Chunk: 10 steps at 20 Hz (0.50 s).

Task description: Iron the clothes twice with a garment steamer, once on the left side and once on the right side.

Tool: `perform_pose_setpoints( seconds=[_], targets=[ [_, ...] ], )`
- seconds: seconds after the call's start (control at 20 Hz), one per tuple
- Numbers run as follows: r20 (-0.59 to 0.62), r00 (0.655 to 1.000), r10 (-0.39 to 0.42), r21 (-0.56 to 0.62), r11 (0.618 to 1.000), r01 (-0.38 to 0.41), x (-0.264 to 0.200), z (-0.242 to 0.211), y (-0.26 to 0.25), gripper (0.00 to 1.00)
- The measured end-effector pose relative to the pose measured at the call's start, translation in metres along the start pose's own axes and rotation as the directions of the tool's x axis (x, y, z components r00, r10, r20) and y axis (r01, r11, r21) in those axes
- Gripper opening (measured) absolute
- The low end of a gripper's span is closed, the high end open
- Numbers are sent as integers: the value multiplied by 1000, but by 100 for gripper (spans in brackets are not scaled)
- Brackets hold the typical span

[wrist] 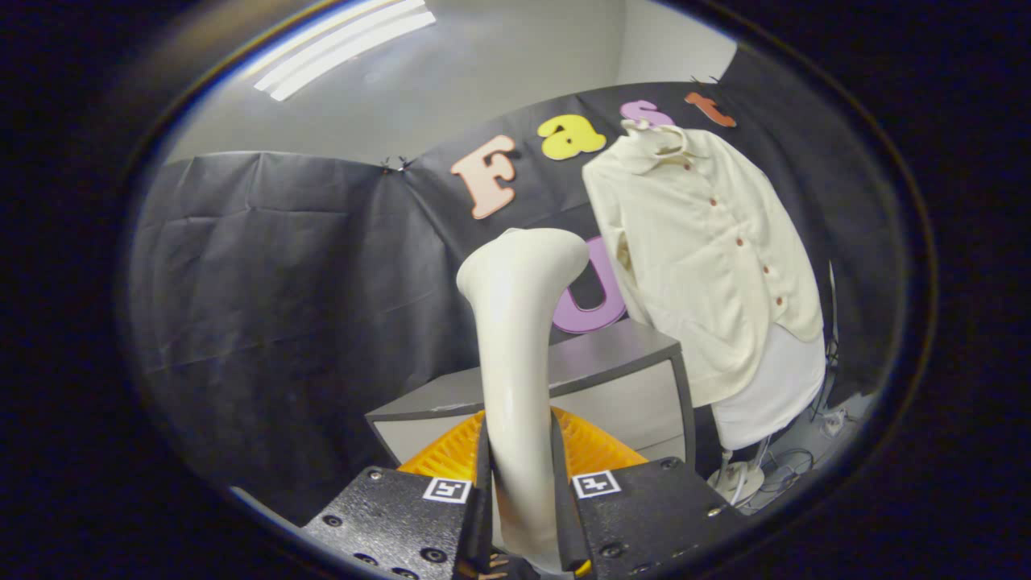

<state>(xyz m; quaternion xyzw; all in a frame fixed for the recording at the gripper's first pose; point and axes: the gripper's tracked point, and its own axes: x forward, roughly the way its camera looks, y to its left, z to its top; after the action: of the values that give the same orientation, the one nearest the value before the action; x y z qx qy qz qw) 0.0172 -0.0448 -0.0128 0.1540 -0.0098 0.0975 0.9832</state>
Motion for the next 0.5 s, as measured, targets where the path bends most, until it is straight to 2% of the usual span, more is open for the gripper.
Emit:
perform_pose_setpoints(
  seconds=[0.25, 0.5],
  targets=[
    [17, 1000, 16, -113, 993, -14, -23, -1, 69, 31],
    [50, 999, 9, -140, 990, -1, -49, 0, 91, 31]
  ],
)
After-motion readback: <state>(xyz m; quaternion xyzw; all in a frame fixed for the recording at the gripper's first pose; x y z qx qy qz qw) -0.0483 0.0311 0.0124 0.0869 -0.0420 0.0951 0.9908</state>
